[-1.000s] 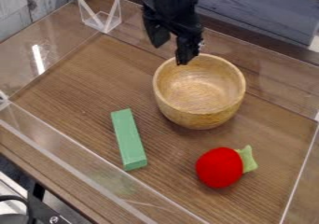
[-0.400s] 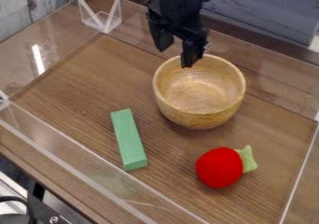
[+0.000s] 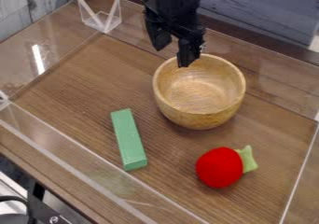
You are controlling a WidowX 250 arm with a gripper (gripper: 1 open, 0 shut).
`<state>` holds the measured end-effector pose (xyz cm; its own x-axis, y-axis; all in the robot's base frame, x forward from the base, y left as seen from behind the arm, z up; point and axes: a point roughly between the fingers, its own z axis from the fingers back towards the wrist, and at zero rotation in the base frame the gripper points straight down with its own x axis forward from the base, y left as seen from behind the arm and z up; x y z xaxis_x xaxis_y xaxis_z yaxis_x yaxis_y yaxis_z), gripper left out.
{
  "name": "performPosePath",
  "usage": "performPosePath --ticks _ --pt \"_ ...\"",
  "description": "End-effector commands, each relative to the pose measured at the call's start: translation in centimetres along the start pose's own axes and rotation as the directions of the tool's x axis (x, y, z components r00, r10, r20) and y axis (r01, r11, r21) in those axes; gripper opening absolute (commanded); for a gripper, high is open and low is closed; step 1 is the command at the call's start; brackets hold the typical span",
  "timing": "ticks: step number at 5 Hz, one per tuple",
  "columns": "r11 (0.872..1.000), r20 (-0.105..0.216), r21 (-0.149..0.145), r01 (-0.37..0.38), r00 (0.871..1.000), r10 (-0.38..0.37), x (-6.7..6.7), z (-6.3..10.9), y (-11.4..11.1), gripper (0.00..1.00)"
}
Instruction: Move the red object to the right side of the table
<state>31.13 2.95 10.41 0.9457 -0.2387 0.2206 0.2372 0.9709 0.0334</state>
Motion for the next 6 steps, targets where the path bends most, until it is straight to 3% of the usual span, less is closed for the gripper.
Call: performPosePath --ticks 1,3,4,5,6 --pt "0.999 0.054 0.013 0.034 0.998 -0.035 0.8 1.6 0.1 1.0" --pt "0.998 0.052 0.036 -0.06 0.997 0.058 0.5 2.1 1.5 1.0" --pt "0.997 0.055 0.032 -0.072 0.996 0.071 0.8 1.4 0.4 1.0" --pt "0.998 0.053 0.017 -0.062 0.997 0.061 1.0 0.6 -1.1 1.0" --pt "1.0 0.052 -0.006 0.024 0.998 -0.024 1.7 0.6 -0.7 1.0"
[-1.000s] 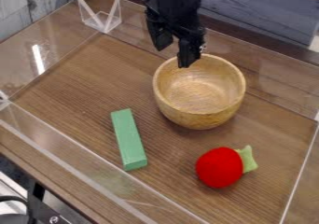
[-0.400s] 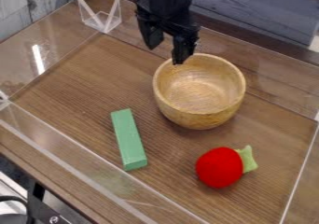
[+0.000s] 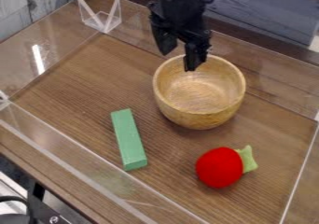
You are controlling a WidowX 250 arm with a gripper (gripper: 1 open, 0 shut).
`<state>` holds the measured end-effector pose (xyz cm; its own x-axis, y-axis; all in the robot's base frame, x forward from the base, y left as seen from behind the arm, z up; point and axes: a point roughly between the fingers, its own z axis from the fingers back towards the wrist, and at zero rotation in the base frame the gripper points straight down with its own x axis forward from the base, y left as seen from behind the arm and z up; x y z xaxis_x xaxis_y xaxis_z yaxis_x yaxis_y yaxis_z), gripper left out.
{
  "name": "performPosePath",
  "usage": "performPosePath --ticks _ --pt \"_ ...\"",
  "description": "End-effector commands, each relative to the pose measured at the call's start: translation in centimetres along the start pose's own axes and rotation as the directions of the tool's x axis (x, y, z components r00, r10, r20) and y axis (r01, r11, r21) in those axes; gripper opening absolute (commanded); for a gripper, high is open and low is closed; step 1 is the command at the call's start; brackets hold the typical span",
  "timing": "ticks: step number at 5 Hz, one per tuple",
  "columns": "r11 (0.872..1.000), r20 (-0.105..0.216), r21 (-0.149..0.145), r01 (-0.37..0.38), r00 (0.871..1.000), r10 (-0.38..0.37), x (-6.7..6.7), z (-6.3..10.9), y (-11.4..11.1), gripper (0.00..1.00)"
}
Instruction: Move the red object to the right side of the table
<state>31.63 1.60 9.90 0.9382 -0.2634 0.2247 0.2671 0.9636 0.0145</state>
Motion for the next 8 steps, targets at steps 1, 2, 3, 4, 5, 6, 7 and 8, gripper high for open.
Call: performPosePath --ticks 1,2,3,4,5,6,7,8 --pt "0.998 0.048 0.012 0.06 0.997 -0.061 1.2 1.7 1.8 1.0" --pt "0.998 0.039 0.041 -0.051 0.998 0.049 0.6 0.9 1.9 1.0" --pt "0.989 0.033 0.051 -0.14 0.99 0.138 -0.1 0.1 1.2 1.0" --pt "0.981 0.04 0.062 -0.183 0.983 0.181 0.5 -0.6 1.4 1.0" --pt "0.987 0.045 0.048 -0.151 0.988 0.149 0.5 0.2 2.5 1.0" --pt "0.99 0.05 0.04 -0.133 0.99 0.131 0.3 0.9 3.8 1.0" --pt "0.995 0.054 0.023 -0.094 0.994 0.093 0.4 1.8 3.7 0.0" --pt "0.997 0.05 0.007 -0.08 0.996 0.08 0.4 2.6 3.3 1.0"
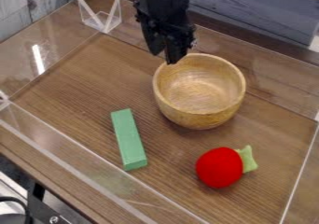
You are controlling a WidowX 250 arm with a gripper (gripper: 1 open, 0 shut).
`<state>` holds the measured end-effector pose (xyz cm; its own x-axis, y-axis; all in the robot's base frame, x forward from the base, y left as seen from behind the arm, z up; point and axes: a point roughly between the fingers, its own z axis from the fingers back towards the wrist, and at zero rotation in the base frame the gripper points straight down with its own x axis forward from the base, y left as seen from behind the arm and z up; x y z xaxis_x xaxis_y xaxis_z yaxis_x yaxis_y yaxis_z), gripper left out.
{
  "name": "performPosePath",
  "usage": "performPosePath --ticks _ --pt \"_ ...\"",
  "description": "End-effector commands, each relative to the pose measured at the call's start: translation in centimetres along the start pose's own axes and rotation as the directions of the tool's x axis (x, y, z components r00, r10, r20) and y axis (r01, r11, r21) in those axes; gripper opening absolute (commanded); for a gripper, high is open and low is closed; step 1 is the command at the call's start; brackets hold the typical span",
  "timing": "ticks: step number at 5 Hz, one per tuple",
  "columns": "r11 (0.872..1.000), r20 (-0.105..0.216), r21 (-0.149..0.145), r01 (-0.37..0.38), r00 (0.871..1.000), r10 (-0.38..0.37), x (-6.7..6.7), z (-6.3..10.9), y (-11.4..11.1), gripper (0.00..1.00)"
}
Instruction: Move the red object to the right side of the table
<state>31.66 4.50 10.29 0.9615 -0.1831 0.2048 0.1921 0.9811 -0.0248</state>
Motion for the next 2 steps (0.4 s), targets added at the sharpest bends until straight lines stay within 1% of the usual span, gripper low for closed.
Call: performPosePath --ticks 1,2 --pt "0.999 0.07 0.027 -0.037 0.997 0.035 0.2 2.3 1.3 1.0" --pt "0.999 0.067 0.024 -0.048 0.997 0.046 -0.9 1.7 1.9 1.0"
